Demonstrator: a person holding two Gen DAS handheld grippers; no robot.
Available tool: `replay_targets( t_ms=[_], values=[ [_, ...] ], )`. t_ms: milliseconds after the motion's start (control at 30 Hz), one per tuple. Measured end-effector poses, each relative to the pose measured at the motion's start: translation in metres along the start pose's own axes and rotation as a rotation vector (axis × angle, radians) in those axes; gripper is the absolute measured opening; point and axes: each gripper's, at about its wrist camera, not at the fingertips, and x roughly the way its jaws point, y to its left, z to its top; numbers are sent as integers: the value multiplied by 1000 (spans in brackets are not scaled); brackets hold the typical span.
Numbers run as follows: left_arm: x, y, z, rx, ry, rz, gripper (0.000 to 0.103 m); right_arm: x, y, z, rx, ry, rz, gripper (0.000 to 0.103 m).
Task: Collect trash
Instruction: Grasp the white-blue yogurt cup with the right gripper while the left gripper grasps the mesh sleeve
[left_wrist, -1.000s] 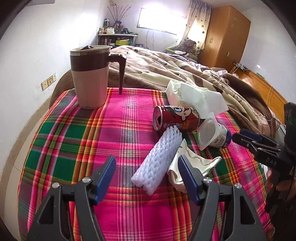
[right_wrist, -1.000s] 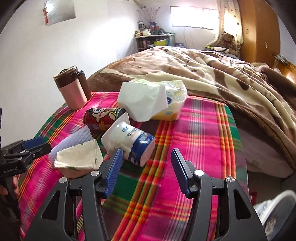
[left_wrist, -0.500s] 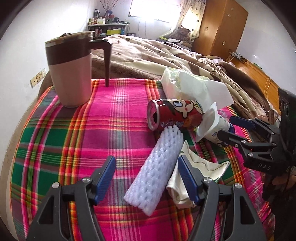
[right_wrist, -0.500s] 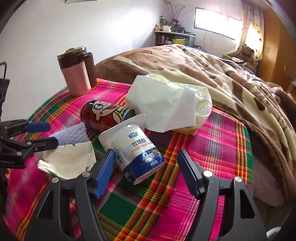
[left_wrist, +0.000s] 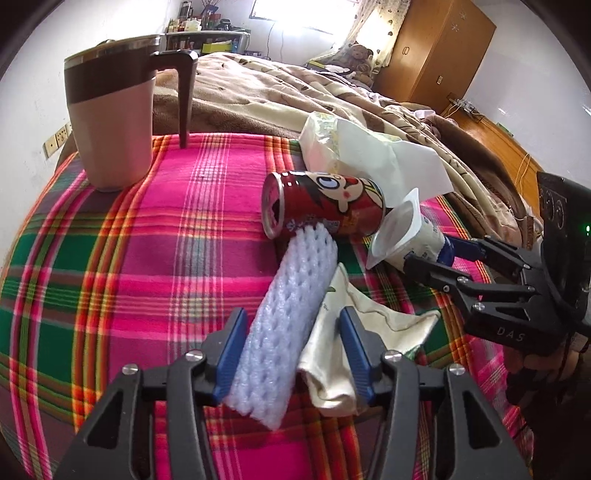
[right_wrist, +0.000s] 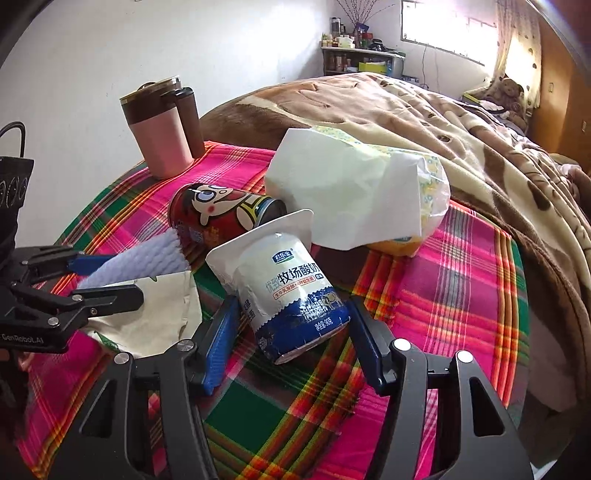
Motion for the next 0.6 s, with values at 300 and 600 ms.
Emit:
replay_targets(
  t_ms=[300,600],
  values=[
    [-7,-25,-18,-34,10,-54,44,-14,1,-16,20,6,-5,60],
    [-12,-57,-44,-49,25,-91,44,-42,-4,-46,84,-1,-51,60]
  ],
)
